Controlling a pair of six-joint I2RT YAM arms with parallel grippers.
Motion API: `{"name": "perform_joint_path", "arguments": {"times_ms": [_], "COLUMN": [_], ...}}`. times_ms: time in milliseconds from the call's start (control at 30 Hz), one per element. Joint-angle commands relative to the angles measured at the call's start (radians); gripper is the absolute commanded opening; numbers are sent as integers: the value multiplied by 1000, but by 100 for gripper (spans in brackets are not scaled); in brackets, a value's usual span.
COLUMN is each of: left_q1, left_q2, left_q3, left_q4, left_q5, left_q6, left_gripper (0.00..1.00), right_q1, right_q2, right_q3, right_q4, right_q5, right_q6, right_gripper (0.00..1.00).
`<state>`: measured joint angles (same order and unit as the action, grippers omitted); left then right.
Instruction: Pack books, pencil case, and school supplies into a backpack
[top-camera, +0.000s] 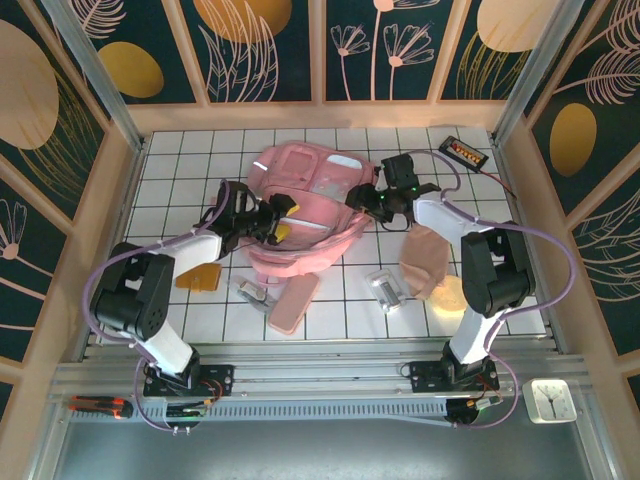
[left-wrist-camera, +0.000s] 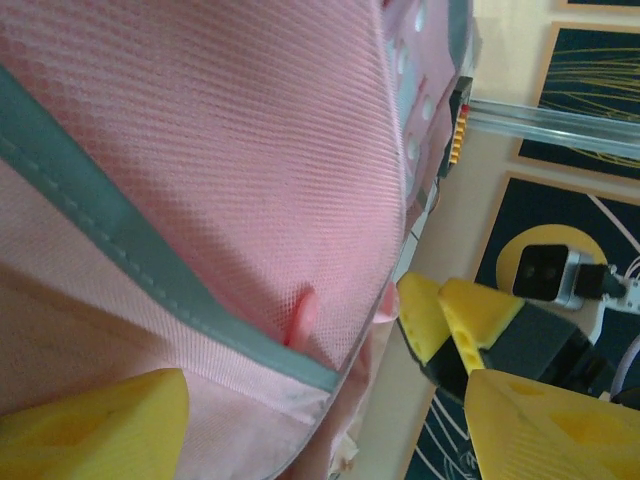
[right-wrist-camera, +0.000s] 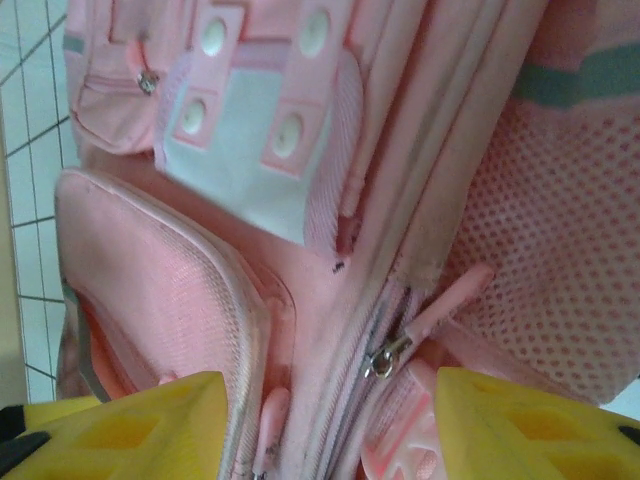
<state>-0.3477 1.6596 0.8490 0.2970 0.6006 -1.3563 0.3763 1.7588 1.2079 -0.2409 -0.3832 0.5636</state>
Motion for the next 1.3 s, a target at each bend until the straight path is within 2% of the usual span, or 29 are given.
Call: {"name": "perform_joint_path", "arguments": {"times_ms": [0, 100, 300, 433, 800, 967, 1167, 1267], "left_q1": [3, 3, 3, 3, 1, 1, 1, 1], "left_q2": [23, -23, -208, -249, -118, -30, 62, 113], "left_q3": [14, -8, -131, -191, -159, -148, -85, -87], "left_q4": [41, -7, -95, -71, 42, 149, 187, 237], "left_q5": [36, 29, -10, -4, -10, -21, -30, -37], "left_q6": [-72, -49, -57, -84, -106, -159, -169, -199], "left_gripper": [73, 74, 75, 75, 74, 71, 60, 48], "right_q1": [23, 31, 34, 38, 81, 121, 165, 189], "right_q2": [4, 15, 48, 66, 79, 103, 135, 143], "right_q3": [-14, -28, -49, -41, -54, -79, -121, -133], "right_q4": [50, 70, 104, 119, 150, 183, 218, 222], "right_q5": [-11, -11, -15, -26, -19, -25, -33, -31], "right_q6": [21, 28, 32, 35, 56, 79, 104, 105], "right_gripper": [57, 57, 57, 57, 57, 57, 57, 57]}}
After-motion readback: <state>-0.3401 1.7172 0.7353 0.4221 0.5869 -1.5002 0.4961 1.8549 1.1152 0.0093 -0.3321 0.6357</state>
